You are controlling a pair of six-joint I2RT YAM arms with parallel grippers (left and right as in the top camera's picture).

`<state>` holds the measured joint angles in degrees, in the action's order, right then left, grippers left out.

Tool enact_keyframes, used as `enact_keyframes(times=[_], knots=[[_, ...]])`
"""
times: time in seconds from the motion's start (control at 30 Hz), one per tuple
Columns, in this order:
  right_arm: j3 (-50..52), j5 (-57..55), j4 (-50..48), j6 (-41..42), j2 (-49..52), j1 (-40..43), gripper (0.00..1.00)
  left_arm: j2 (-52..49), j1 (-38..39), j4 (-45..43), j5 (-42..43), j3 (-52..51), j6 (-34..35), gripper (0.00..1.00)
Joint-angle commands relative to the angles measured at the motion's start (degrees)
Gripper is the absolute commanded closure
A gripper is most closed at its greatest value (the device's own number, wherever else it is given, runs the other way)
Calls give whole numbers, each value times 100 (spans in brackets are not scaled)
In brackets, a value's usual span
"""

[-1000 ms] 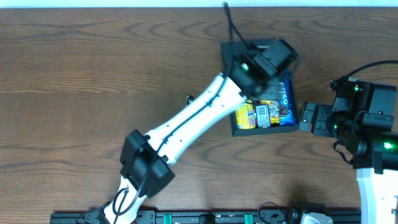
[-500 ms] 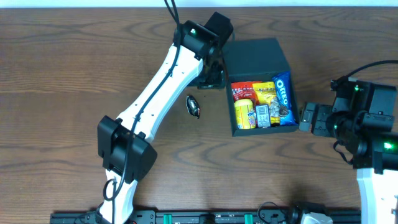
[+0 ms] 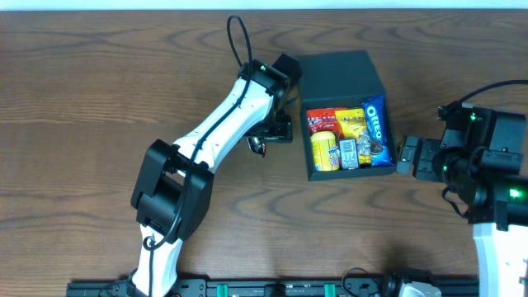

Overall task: Pack container
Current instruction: 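Grasp the black wrapped candy with the left gripper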

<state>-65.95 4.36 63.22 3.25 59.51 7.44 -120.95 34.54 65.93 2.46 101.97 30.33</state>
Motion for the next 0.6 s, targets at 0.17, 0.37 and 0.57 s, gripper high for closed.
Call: enact_keyframes(times=[0.17,0.37,0.57], knots=[[-68,61,4,-9,-13,42,1,138,-17,-839,-142,-730,223,5],[-68,61,4,-9,-13,42,1,138,-103,-1373,-142,-1287,398,5],[-68,61,4,-9,-13,42,1,136,-179,-1735,-149,-1316,398,5]])
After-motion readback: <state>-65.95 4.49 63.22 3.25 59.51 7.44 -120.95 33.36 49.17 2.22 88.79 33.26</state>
